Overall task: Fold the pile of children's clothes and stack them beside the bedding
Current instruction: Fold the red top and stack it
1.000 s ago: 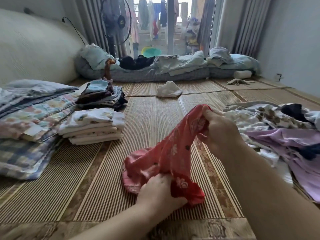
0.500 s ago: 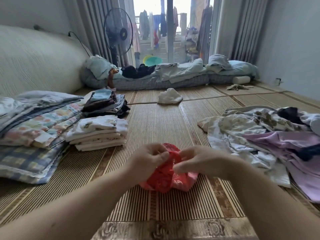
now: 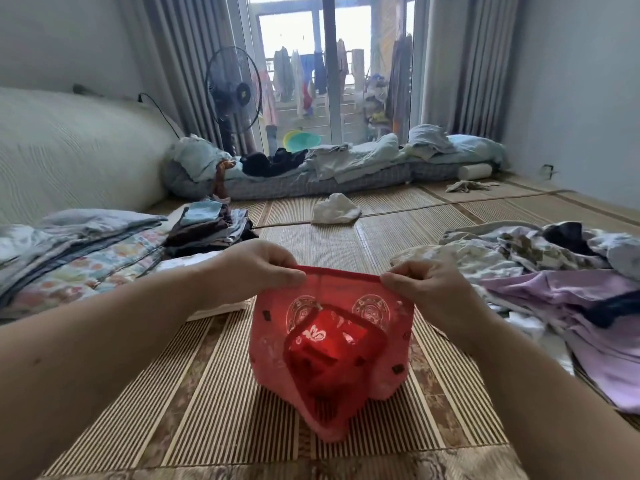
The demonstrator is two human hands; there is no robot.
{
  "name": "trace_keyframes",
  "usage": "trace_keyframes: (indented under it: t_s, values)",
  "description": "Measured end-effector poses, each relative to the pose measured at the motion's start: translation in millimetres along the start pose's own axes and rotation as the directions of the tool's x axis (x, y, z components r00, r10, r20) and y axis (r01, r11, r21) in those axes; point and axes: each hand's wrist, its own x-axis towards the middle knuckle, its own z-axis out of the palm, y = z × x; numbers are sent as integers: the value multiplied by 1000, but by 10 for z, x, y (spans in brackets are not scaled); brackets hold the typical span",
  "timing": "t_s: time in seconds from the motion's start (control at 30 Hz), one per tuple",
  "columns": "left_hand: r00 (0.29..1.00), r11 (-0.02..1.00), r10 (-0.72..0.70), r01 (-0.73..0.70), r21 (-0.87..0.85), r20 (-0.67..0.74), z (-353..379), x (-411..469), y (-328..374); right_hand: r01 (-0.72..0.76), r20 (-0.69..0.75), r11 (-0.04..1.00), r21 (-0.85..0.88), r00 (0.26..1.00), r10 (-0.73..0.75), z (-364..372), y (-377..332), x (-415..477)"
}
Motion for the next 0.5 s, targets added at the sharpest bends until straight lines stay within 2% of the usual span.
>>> trace_keyframes:
  t_s: [0.1, 0.17, 0.27, 0.33, 0.4, 0.5]
  values:
    - [999, 988, 36, -35, -153, 6, 47, 20, 14, -3, 15, 1000, -17, 1000, 3, 14, 19, -1]
    - [999, 983, 46, -48, -177, -18, 67, 42, 25, 0, 47, 1000, -3, 999, 0, -2, -8, -24]
    - [997, 982, 35, -47, -183, -65, 128, 75, 9, -17, 218, 993, -120, 975, 43, -28, -91, -104]
    - [998, 980, 25, -35, -196, -52, 236, 92, -13, -49, 279, 976, -211, 954, 108, 21, -108, -138]
    - [1000, 970, 11, -10, -244, 2, 392, 103, -30, -86, 281, 982, -169, 950, 132, 80, -111, -145]
    - [998, 965, 27, -12, -262, 56, 612, 110, -34, -172, 367, 982, -78, 911, 189, 150, -116, -176]
